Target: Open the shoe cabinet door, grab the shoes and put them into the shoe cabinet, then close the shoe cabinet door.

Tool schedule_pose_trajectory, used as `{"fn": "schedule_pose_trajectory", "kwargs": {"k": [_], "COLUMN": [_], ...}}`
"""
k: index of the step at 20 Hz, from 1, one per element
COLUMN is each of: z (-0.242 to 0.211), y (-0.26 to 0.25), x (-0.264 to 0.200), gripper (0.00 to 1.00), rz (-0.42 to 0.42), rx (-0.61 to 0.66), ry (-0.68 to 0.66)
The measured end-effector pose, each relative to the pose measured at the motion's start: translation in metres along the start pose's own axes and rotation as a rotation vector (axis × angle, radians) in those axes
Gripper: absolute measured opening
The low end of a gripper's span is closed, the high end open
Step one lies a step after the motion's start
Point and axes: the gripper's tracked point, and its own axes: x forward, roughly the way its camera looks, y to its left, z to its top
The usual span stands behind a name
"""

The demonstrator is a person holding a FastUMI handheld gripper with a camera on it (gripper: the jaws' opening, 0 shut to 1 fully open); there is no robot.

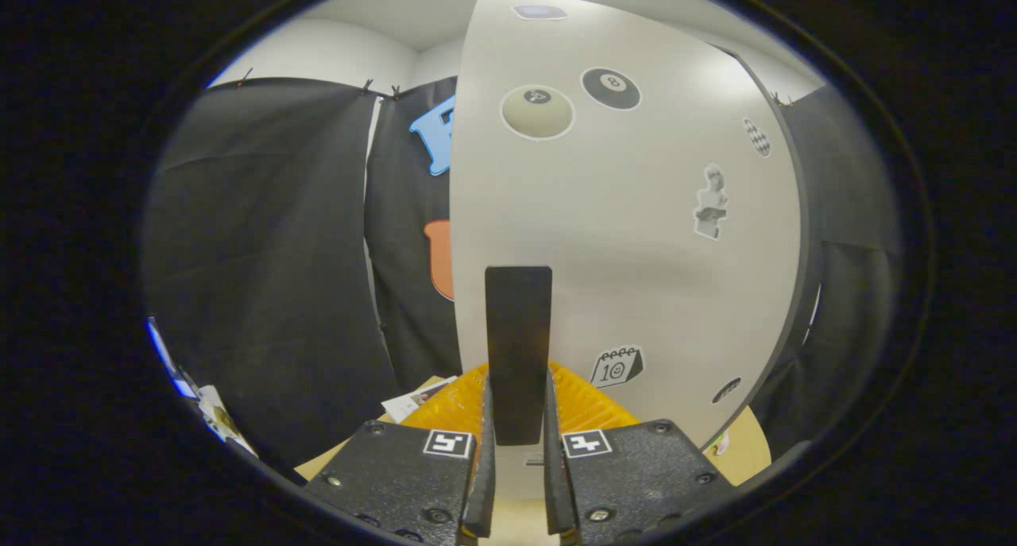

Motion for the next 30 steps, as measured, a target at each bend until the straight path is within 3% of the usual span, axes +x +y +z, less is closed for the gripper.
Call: {"fn": "schedule_pose_trajectory", "kwargs": {"k": [6, 14, 19, 30], "z": [-0.013, -0.029, -0.034, -0.041], "y": [-0.031, -0.094, -0.128, -0.198], "x": [-0.082, -0.169, -0.201, -0.238], "gripper": [0.26, 0.24, 0.15, 0.06], "rz": [-0.008, -0.112, -0.165, -0.164], "rx": [0.007, 0.011, -0.009, -0.015], "ry": [-0.01, -0.009, 0.007, 0.028]}}
